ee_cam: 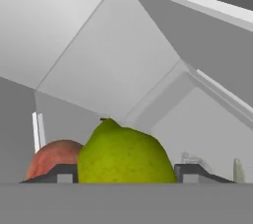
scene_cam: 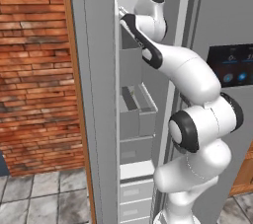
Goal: Take the pear and peach from the highest rack and move them to the second highest rack where the lemon wedge and fish are located, to maximize freezer space. Close the freezer door after rearranging.
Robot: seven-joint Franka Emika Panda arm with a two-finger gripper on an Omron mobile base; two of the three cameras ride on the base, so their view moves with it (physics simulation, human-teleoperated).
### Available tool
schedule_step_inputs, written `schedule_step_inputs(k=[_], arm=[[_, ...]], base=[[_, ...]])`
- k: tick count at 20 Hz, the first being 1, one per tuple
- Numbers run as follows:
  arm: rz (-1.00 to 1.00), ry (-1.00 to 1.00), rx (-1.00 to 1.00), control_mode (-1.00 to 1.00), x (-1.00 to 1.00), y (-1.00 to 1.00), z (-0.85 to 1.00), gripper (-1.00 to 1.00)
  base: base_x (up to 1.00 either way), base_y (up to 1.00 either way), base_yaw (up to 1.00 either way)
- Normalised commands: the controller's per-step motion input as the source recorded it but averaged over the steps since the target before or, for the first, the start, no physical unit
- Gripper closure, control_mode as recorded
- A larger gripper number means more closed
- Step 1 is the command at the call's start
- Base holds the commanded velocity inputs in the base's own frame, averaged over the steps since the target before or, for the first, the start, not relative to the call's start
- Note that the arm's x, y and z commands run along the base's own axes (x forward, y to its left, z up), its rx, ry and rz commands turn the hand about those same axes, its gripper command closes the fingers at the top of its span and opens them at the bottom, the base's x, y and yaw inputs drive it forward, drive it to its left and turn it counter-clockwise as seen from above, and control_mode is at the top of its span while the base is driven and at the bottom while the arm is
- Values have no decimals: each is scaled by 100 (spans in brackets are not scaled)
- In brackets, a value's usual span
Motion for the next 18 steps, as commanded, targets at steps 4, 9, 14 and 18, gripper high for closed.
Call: schedule_step_inputs(k=[4, 9, 14, 18], arm=[[-6, 0, 5, -100, -56, 0, 0, 100], [-6, -2, 5, -100, -64, 0, 0, 100], [-4, -3, 9, -100, -79, -4, 0, 100], [-3, 0, 11, -100, -89, -22, 0, 100]], base=[[0, 0, 0], [0, 0, 0], [0, 0, 0], [0, 0, 0]])
